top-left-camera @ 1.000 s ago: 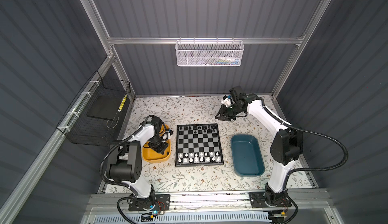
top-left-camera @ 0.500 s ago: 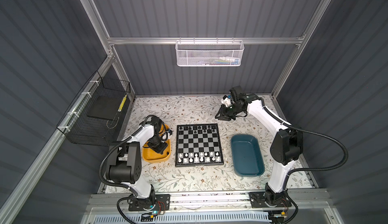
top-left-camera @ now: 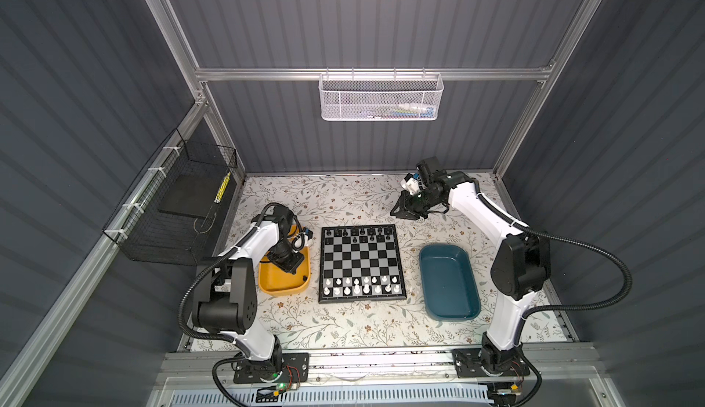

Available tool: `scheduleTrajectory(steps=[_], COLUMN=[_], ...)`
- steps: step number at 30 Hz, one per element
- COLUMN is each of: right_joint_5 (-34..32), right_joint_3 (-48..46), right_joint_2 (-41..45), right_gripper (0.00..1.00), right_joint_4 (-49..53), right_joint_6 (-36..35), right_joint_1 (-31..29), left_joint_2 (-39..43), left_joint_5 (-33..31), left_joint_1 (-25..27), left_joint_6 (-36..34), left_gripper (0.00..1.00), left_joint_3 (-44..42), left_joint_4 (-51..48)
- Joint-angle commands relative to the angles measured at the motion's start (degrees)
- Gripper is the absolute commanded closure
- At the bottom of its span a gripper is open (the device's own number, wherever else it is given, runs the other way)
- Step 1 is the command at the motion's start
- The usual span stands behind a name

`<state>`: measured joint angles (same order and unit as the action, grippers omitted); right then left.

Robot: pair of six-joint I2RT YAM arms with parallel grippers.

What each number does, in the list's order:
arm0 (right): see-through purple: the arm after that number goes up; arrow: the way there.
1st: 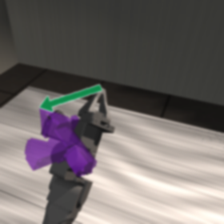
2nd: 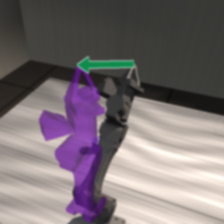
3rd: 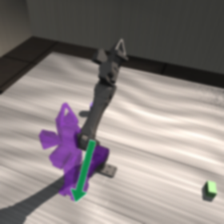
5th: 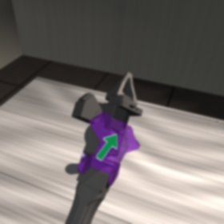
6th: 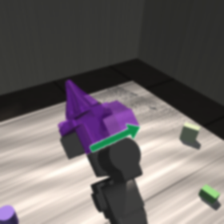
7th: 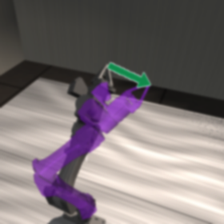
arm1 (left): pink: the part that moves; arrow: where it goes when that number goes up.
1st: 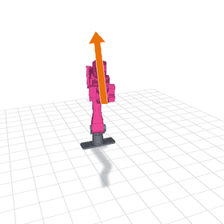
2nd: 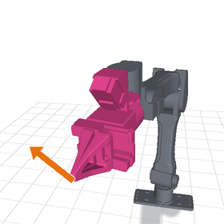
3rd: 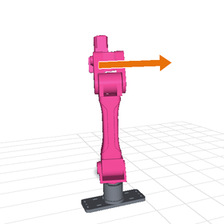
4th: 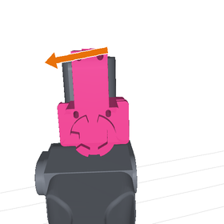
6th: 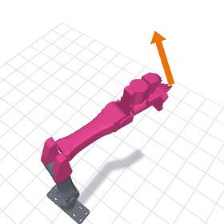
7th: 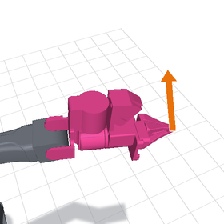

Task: Set up the chess pieces on the board
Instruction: 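Lift the black pawn out of the yellow tray with the left gripper, then carry the black pawn with the left gripper over the board's black rows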

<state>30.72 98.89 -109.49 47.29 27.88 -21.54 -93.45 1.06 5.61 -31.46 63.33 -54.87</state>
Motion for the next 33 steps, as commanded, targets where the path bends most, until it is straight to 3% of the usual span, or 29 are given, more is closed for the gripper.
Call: scheduleTrajectory(steps=[1,33], right_joint_5=[0.96,2.46], right_joint_3=[-0.97,-2.51], right_joint_2=[1.34,1.07], right_gripper=[0.73,0.73], right_joint_4=[-0.35,-3.08], right_joint_6=[-1.01,-2.9], right_joint_1=[-0.34,-0.06], left_joint_2=[0.02,-6.26], left_joint_5=[0.08,-0.34], left_joint_1=[-0.36,0.91], left_joint_6=[-0.53,-1.33], left_gripper=[0.92,0.91], left_joint_3=[2.1,20.88], left_joint_4=[-2.59,-10.3])
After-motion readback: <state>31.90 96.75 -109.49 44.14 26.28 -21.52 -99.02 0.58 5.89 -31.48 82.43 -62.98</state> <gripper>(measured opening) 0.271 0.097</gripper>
